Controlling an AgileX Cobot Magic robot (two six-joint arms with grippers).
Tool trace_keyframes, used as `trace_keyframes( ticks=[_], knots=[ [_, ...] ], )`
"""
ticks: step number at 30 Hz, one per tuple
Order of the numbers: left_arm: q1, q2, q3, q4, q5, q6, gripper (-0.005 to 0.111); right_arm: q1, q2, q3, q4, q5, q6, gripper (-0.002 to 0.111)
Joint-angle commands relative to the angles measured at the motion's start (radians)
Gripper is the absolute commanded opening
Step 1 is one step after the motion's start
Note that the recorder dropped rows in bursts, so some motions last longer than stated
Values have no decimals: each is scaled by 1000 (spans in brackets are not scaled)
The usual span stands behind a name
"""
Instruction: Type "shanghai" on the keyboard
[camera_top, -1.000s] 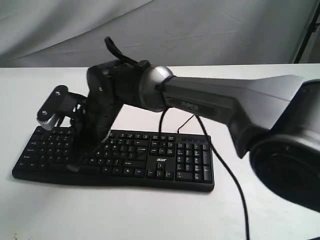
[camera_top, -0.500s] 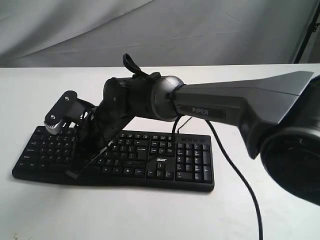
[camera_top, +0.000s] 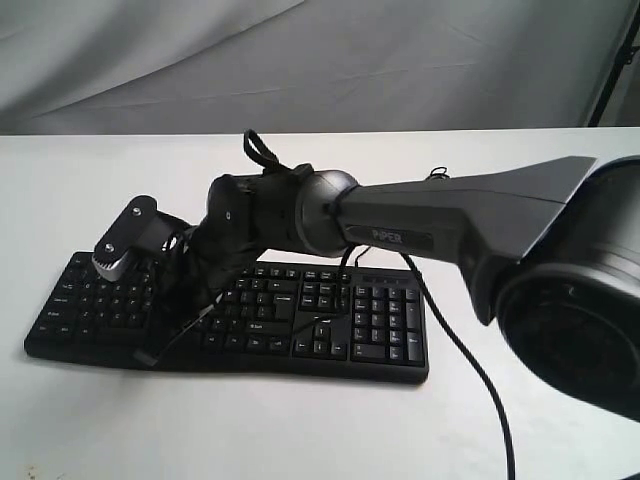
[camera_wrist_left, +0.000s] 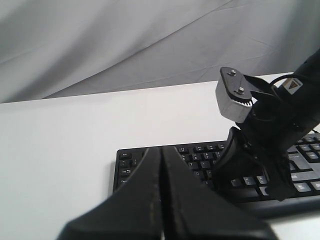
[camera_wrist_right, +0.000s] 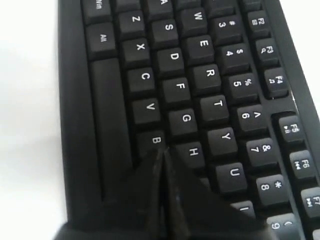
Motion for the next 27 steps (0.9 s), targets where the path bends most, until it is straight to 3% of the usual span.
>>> trace_keyframes(
  ticks=[1,19,27],
  knots=[
    [-4,-3,4,1,-5,0,0,-1,8,1,6,-14,-8,0],
    [-4,-3,4,1,-5,0,0,-2,15,-1,4,-20,-6,0],
    [-4,-3,4,1,-5,0,0,0,6,-111,-46,17,-2,0]
  ],
)
